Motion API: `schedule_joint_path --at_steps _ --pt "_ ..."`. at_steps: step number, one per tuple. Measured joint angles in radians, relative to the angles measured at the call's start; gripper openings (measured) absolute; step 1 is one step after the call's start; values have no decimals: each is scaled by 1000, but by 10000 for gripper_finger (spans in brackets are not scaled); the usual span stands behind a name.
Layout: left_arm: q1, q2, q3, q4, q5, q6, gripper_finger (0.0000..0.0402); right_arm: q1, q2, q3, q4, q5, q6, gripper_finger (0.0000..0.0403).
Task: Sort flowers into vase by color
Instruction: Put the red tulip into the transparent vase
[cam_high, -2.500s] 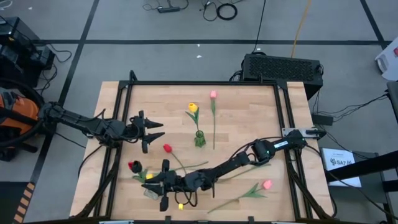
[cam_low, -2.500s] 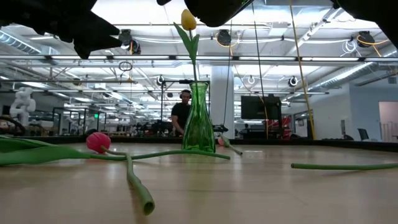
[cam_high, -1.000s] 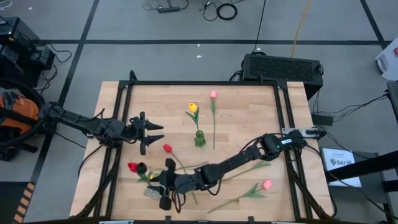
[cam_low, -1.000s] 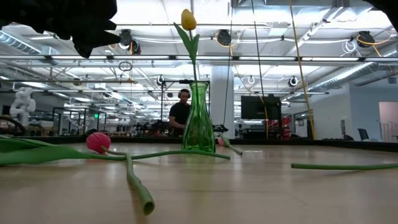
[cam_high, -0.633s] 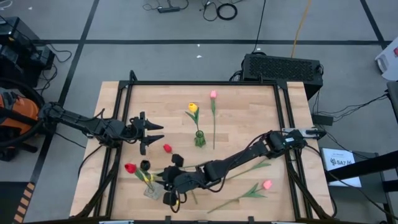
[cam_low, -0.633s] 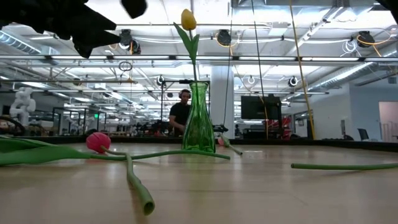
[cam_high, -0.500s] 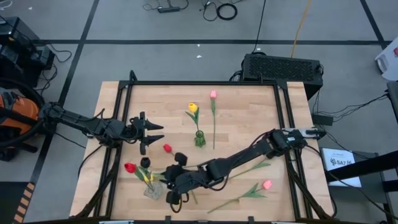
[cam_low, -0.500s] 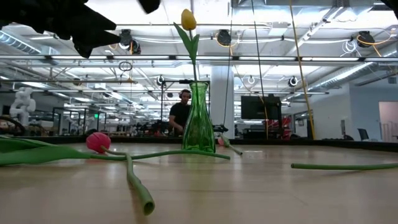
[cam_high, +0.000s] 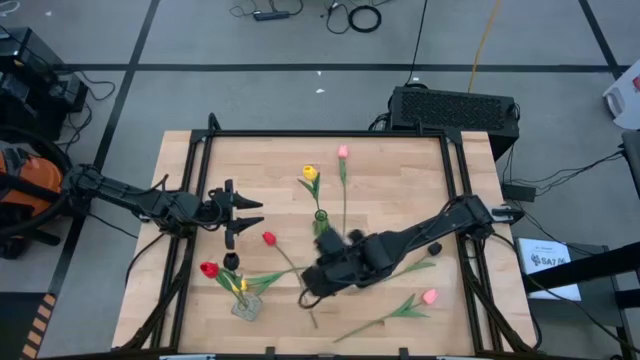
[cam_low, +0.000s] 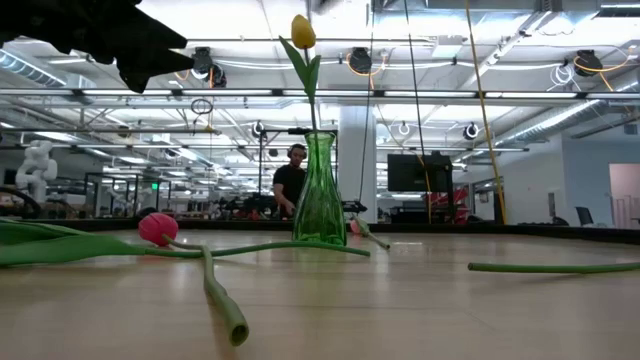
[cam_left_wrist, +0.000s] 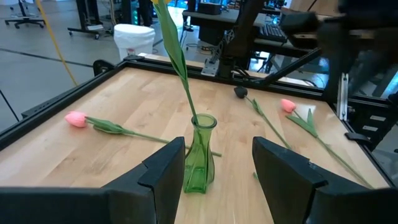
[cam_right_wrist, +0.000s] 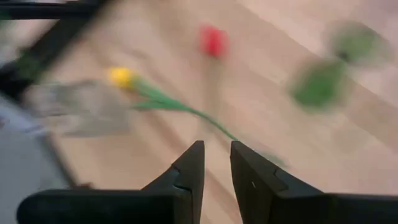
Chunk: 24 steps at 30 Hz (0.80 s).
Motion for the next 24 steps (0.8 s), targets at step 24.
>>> schedule_joint_path --at_steps 24 --pt "1 4 88 -116 20 14 196 239 -3 -166 -317 -261 960 22"
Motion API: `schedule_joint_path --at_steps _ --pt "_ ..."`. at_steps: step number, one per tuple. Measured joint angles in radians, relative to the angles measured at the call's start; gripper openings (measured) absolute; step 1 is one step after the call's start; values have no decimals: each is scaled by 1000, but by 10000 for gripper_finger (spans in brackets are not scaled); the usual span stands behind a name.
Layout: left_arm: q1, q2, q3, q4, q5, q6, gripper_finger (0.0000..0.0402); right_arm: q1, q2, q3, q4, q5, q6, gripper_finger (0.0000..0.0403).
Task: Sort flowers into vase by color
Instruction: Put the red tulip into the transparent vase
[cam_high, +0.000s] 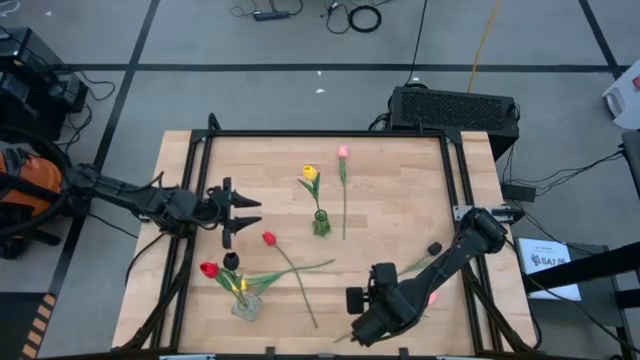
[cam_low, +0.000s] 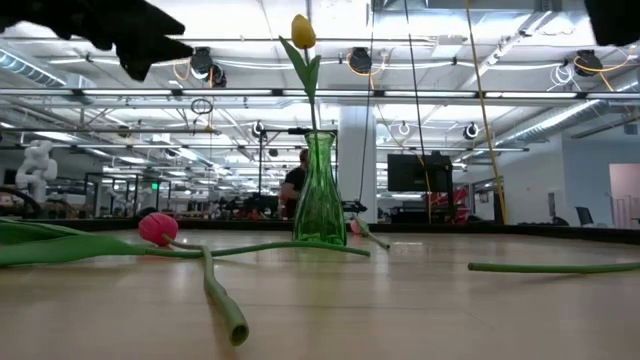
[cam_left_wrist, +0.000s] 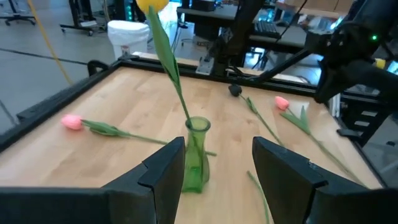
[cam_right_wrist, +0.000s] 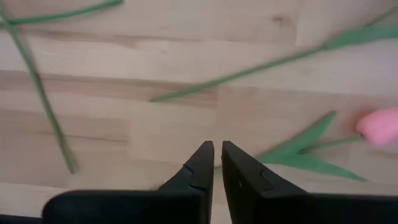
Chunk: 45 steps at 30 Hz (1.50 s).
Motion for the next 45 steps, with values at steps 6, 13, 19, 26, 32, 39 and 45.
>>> schedule_joint_path --at_steps 6,13,19,26,32,39,45 --pt "0 52 155 -224 -17 -21 195 0 -24 -67 10 54 -15 2" --pt "0 186 254 -452 -17 -227 195 -1 -263 -444 291 196 -23 0" --pt "4 292 276 -471 -19 -287 195 -54 -539 -864 598 286 -39 0" --pt "126 425 387 -544 -23 -438 195 -163 -805 -1161 747 286 -207 0" --pt "257 554 486 -641 18 -639 195 -326 -1053 -1261 692 249 -512 0" --pt "341 674 537 -736 98 -837 195 -599 -1265 -1295 688 110 -970 0" --pt "348 723 537 -743 256 -947 195 -784 -1262 -1295 751 -48 -1273 0"
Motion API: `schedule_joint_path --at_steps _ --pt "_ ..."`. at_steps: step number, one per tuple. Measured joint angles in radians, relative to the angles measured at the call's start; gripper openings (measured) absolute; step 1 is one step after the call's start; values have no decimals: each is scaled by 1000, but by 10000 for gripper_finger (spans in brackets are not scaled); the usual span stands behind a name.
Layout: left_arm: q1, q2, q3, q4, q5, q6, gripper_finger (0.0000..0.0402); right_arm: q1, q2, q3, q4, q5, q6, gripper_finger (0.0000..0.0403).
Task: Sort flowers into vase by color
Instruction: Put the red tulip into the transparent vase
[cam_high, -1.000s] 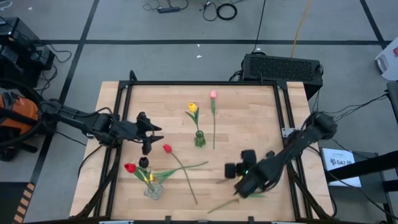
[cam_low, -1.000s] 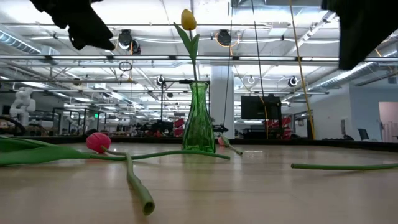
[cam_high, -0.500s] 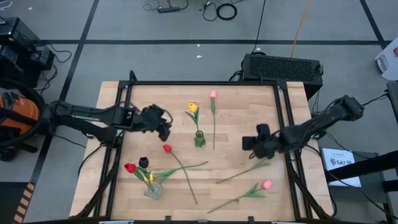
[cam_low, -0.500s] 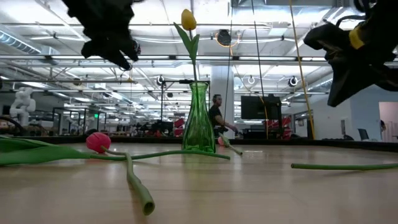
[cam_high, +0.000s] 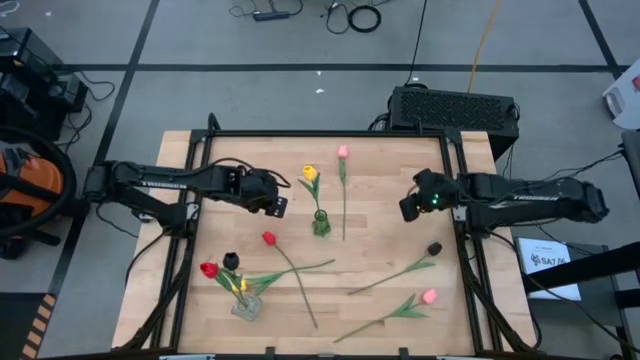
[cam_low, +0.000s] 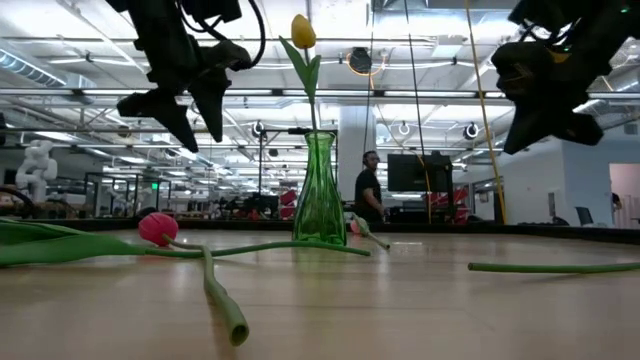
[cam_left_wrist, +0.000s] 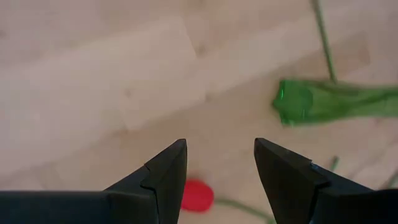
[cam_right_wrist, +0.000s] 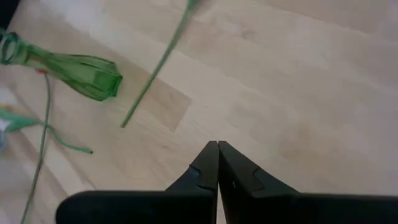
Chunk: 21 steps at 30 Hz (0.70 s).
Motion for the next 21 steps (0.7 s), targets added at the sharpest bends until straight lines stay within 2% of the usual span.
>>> schedule_joint_path --at_steps 4,9,13,18,21 --pt "0 25 0 2 63 -46 195 -87 38 0 36 -76 -138 0" --pt "0 45 0 3 75 -117 195 -165 82 0 48 -121 -246 0" --pt "0 49 0 3 86 -205 195 -216 109 0 48 -144 -303 0" --pt "0 49 0 3 159 -335 195 -253 140 0 49 -145 -338 0" --pt "-2 49 0 2 198 -363 196 -257 150 0 49 -145 -342 0"
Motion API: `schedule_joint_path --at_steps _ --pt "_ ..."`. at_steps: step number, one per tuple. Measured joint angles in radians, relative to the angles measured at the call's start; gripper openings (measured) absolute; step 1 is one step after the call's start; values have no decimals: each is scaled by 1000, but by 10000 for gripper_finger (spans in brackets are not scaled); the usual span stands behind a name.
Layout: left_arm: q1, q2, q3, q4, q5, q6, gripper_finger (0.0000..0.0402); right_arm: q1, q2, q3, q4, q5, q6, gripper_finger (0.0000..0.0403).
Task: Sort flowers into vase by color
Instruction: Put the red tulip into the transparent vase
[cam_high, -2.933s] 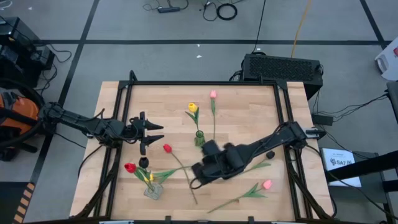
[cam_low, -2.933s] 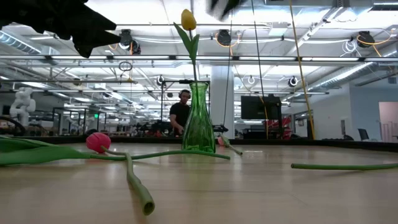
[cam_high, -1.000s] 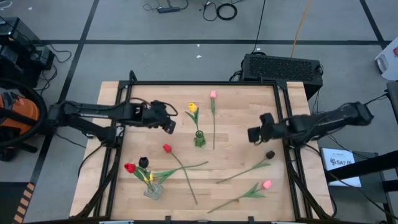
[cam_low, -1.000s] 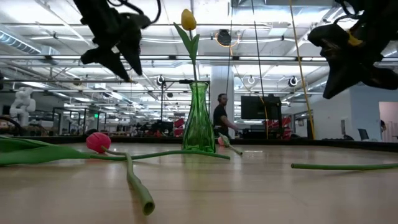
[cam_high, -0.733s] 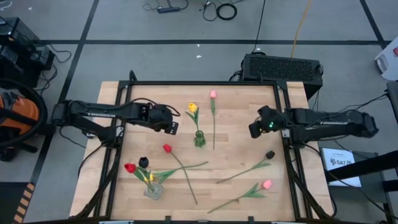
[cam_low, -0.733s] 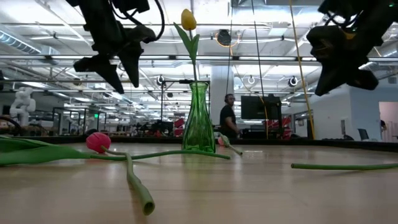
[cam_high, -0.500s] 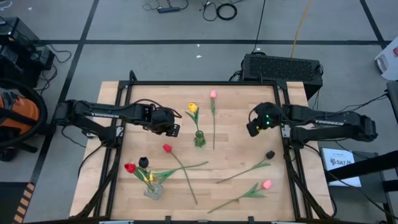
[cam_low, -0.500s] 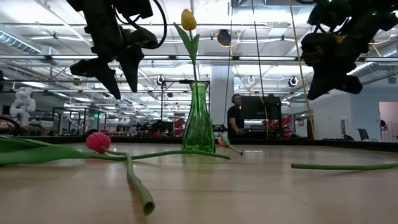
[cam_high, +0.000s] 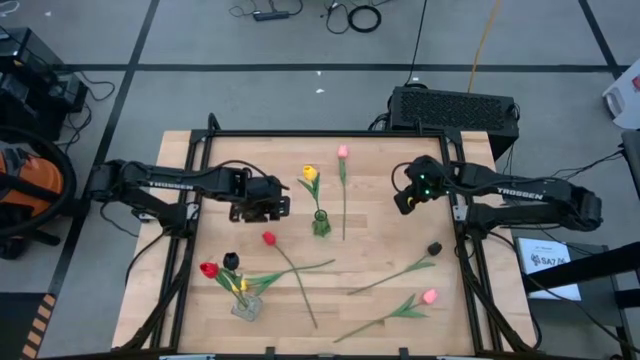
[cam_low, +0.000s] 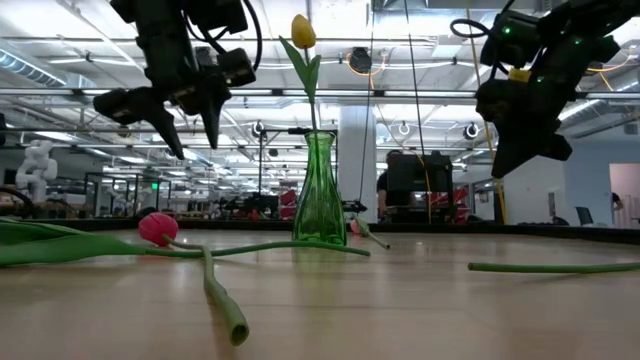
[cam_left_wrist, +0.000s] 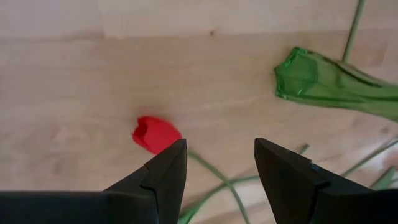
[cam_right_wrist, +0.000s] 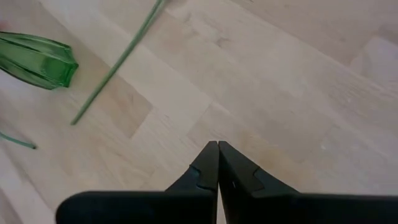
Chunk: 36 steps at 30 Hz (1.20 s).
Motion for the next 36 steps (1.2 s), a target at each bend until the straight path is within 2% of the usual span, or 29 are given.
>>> schedule_joint_path --at_steps 12,20,36 --pt "-42 29 -65 -3 79 -194 196 0 1 0 -1 0 -5 0" --pt "-48 132 -96 117 191 -201 196 0 1 0 -1 0 -5 0" --pt "-50 326 -96 286 266 -205 196 1 1 0 -2 0 -4 0"
